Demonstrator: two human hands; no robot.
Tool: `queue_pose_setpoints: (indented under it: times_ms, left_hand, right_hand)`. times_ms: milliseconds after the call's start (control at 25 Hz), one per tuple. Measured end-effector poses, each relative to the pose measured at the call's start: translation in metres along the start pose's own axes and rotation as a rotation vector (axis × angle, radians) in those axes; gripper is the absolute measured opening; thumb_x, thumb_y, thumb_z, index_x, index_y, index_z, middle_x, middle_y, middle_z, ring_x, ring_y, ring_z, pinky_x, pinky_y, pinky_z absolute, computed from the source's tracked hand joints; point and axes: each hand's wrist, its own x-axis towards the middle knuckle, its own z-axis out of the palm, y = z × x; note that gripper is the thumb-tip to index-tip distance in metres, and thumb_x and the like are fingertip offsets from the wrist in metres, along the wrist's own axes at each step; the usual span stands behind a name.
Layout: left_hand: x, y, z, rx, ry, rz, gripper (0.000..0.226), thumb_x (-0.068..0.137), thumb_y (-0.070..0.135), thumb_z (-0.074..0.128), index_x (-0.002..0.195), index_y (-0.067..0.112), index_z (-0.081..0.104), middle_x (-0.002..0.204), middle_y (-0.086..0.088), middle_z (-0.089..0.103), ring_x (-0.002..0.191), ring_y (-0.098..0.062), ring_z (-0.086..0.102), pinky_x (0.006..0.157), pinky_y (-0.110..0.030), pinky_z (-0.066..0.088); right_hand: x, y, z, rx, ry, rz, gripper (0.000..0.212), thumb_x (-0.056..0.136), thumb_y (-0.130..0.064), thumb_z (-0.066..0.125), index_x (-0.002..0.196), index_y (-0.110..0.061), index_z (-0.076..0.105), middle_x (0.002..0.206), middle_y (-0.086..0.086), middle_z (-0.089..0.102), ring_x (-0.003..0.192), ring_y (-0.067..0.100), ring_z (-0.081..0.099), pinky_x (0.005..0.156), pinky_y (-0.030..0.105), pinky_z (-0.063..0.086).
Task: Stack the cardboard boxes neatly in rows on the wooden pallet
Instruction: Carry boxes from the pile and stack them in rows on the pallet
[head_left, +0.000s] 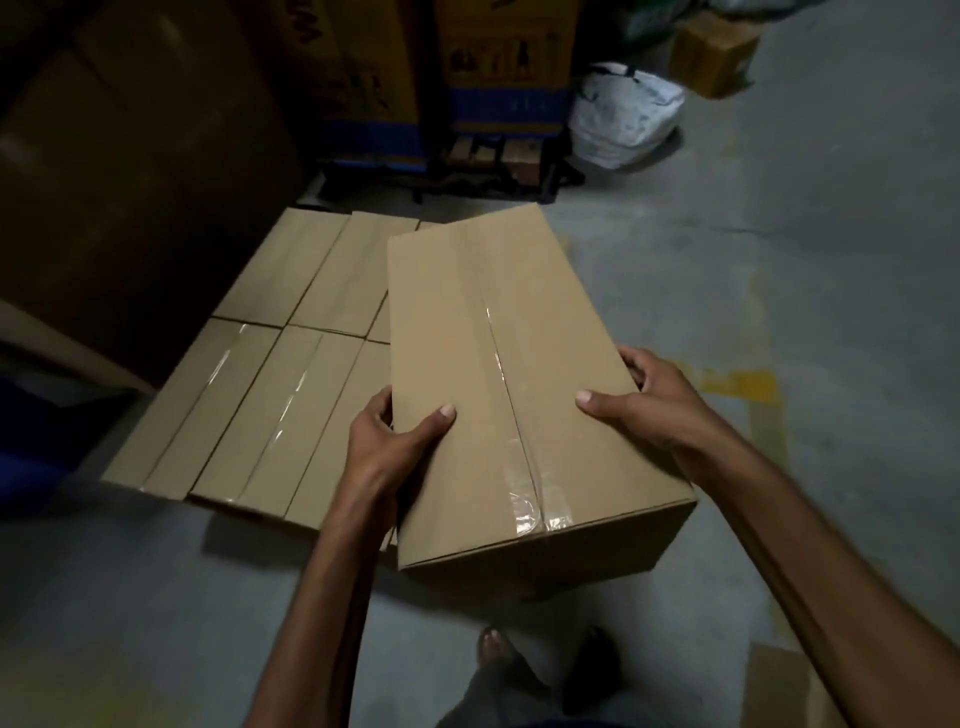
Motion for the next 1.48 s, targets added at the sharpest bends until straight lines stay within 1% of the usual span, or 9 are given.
queue_pose_setpoints:
  times_ms: [120,280,440,600,760,1080,1240,1360,1480]
  left_hand:
    - [0.013,0.012,-0.002,-0.033,0.075,0.022,0.049,0.08,0.028,0.087,0.123,0.024,0.064,0.11,0.005,0.076,0.096,-0.014,0.075,0.078,-0.033,0.063]
    - [0.025,0.019,-0.003,-0.098,0.245,0.014,0.053,0.086,0.033,0.081,0.133,0.034,0.058,0.12,0.011,0.069,0.101,-0.014,0.073,0.081,-0.038,0.063]
    - [0.047,0.022,0.021,-0.269,0.504,-0.056,0.049,0.091,0.028,0.075,0.129,0.047,0.05,0.111,0.019,0.06,0.091,-0.009,0.07,0.064,-0.025,0.058]
    - [0.055,0.022,0.073,-0.342,0.809,-0.099,0.05,0.09,0.017,0.077,0.133,0.032,0.056,0.111,0.012,0.069,0.092,-0.004,0.072,0.066,-0.02,0.06]
    - [0.037,0.038,0.132,-0.489,1.061,-0.14,0.067,0.086,0.012,0.081,0.145,0.021,0.049,0.124,-0.005,0.071,0.107,-0.017,0.071,0.083,-0.029,0.061]
    - [0.013,0.03,0.285,-0.604,1.378,-0.245,0.066,0.087,0.013,0.078,0.144,0.021,0.046,0.128,0.003,0.065,0.099,-0.005,0.067,0.057,-0.016,0.051]
    - [0.017,0.03,0.377,-0.663,1.498,-0.246,0.056,0.086,0.025,0.081,0.137,0.025,0.058,0.121,0.008,0.07,0.107,-0.012,0.068,0.075,-0.024,0.054]
    - [0.018,0.042,0.429,-0.76,1.599,-0.224,0.051,0.086,0.026,0.082,0.133,0.027,0.061,0.118,0.008,0.073,0.107,-0.015,0.071,0.08,-0.029,0.056]
    - [0.033,0.064,0.466,-0.785,1.681,-0.247,0.041,0.089,0.023,0.078,0.126,0.029,0.062,0.111,0.009,0.072,0.099,-0.014,0.072,0.071,-0.024,0.057]
  right_hand:
    - [0.043,-0.026,0.003,-0.046,-0.102,0.004,0.047,0.086,-0.009,0.08,0.127,-0.019,0.058,0.103,-0.009,0.071,0.078,-0.002,0.071,0.059,0.011,0.052]
    - [0.109,-0.052,0.015,-0.081,-0.278,0.033,0.057,0.084,-0.01,0.082,0.134,-0.019,0.056,0.109,-0.006,0.071,0.094,0.009,0.072,0.073,0.02,0.057]
    - [0.187,-0.068,0.032,-0.165,-0.497,0.002,0.053,0.083,-0.014,0.083,0.128,-0.024,0.056,0.112,-0.005,0.072,0.09,0.007,0.074,0.073,0.022,0.058]
    - [0.256,-0.093,0.039,-0.316,-0.767,-0.028,0.06,0.082,-0.016,0.085,0.132,-0.026,0.053,0.119,-0.003,0.068,0.106,0.017,0.069,0.09,0.036,0.059]
    - [0.289,-0.127,0.04,-0.485,-0.998,-0.091,0.068,0.079,-0.016,0.087,0.138,-0.022,0.053,0.122,-0.004,0.068,0.106,0.013,0.067,0.083,0.027,0.054]
    - [0.308,-0.143,-0.018,-0.654,-1.333,-0.301,0.071,0.083,-0.008,0.082,0.14,-0.029,0.046,0.119,-0.017,0.06,0.105,0.004,0.061,0.067,0.012,0.052]
    - [0.314,-0.134,-0.056,-0.689,-1.449,-0.355,0.069,0.083,-0.006,0.082,0.136,-0.033,0.047,0.12,-0.018,0.06,0.105,0.003,0.06,0.063,0.007,0.051]
    - [0.321,-0.131,-0.077,-0.754,-1.537,-0.323,0.067,0.081,-0.009,0.082,0.137,-0.031,0.051,0.12,-0.011,0.064,0.104,0.01,0.064,0.073,0.021,0.056]
    - [0.348,-0.13,-0.088,-0.828,-1.594,-0.281,0.059,0.081,-0.014,0.082,0.13,-0.032,0.054,0.117,-0.007,0.067,0.103,0.014,0.067,0.084,0.032,0.056]
